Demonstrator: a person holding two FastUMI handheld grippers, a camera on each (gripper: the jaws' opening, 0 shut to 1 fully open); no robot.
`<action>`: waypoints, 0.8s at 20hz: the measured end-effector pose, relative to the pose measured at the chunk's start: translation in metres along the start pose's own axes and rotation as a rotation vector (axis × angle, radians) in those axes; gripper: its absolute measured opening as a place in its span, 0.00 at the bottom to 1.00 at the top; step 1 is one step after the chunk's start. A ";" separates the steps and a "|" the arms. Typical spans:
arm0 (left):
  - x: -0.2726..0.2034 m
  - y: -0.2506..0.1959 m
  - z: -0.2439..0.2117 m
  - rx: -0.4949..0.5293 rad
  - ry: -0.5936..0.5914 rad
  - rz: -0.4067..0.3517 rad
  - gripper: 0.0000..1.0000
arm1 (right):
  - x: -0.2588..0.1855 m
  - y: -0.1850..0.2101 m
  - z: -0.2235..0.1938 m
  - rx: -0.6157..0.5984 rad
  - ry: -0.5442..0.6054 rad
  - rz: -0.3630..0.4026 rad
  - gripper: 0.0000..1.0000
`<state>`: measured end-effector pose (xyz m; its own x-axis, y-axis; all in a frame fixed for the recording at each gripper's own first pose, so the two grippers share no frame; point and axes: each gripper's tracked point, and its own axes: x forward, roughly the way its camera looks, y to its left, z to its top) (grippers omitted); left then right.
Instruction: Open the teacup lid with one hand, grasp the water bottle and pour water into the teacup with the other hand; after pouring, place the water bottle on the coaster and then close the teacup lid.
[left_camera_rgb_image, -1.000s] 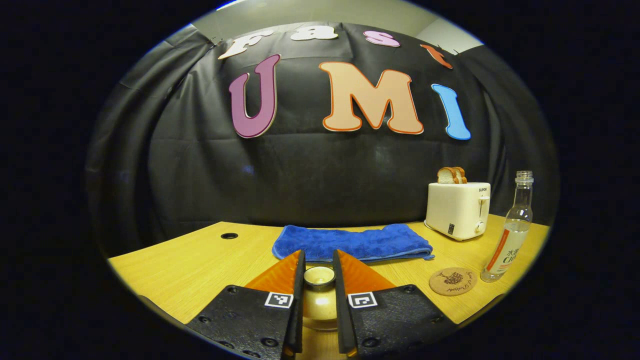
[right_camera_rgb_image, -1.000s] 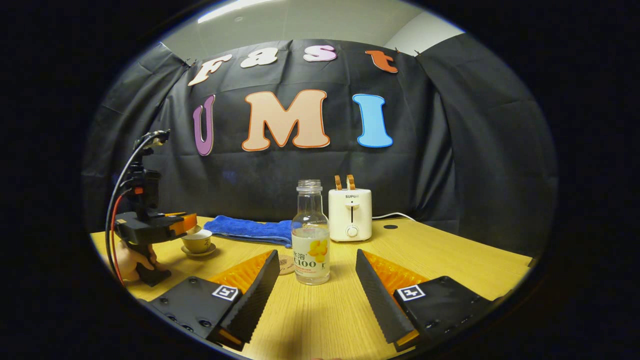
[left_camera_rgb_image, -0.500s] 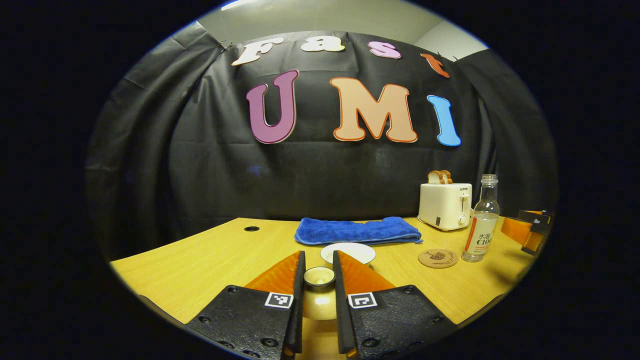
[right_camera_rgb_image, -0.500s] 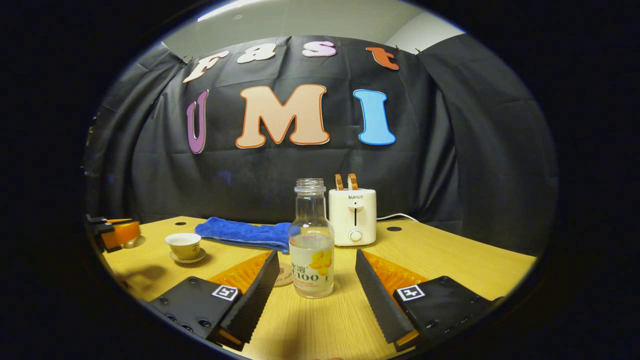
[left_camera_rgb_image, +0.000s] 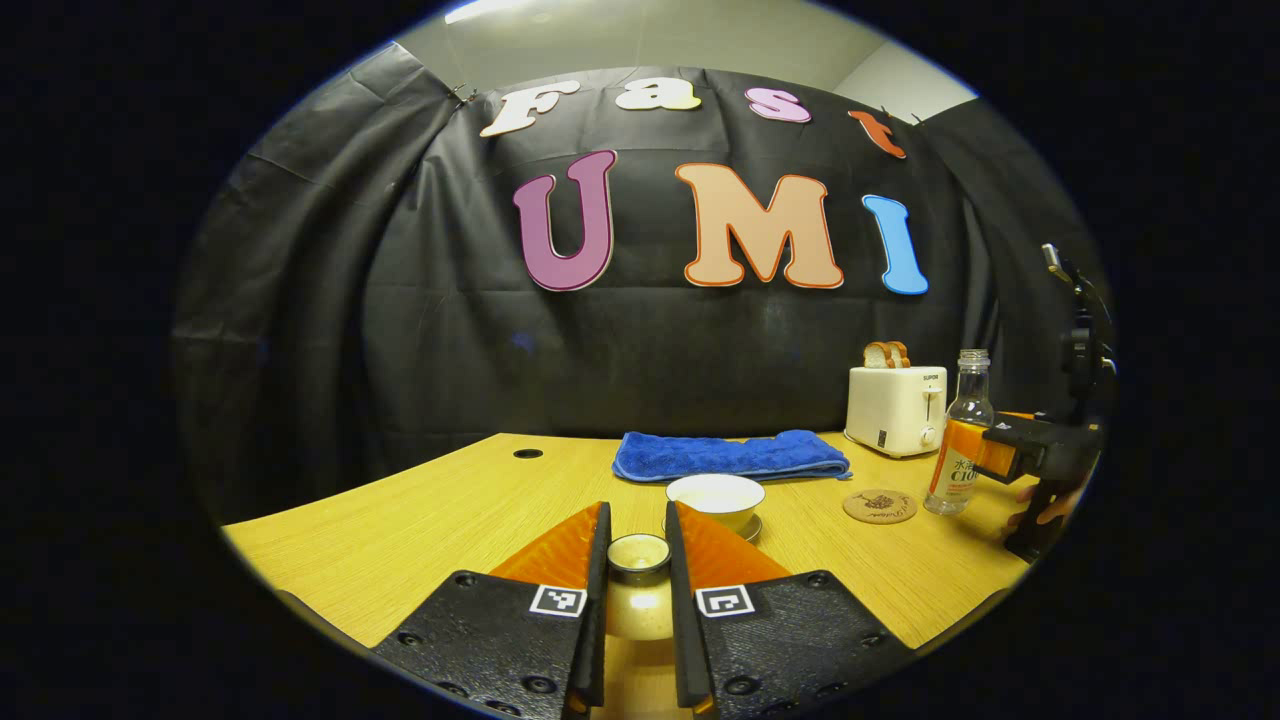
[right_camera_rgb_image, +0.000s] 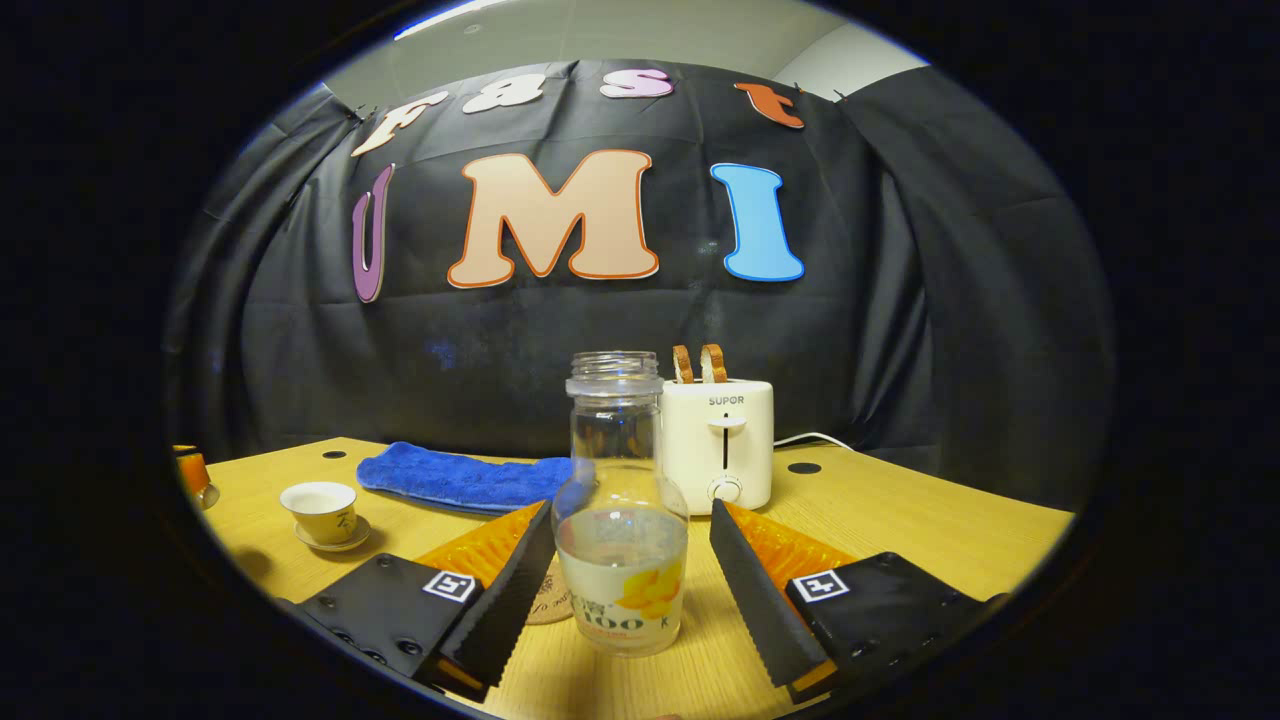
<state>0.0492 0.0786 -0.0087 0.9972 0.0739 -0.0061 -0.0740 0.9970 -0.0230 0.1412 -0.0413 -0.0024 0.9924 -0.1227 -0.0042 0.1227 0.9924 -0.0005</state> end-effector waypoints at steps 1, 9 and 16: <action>0.000 0.000 0.001 0.000 0.000 0.000 0.25 | 0.005 0.001 -0.001 0.000 0.000 0.000 0.94; 0.001 0.001 0.000 0.000 0.000 0.004 0.27 | 0.017 -0.002 0.000 -0.003 0.005 -0.018 0.86; 0.000 -0.004 -0.001 -0.001 0.004 -0.016 0.25 | 0.016 -0.001 -0.003 -0.009 0.008 -0.028 0.77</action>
<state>0.0493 0.0748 -0.0097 0.9983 0.0575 -0.0092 -0.0577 0.9980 -0.0243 0.1564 -0.0446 -0.0050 0.9885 -0.1508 -0.0116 0.1507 0.9885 -0.0094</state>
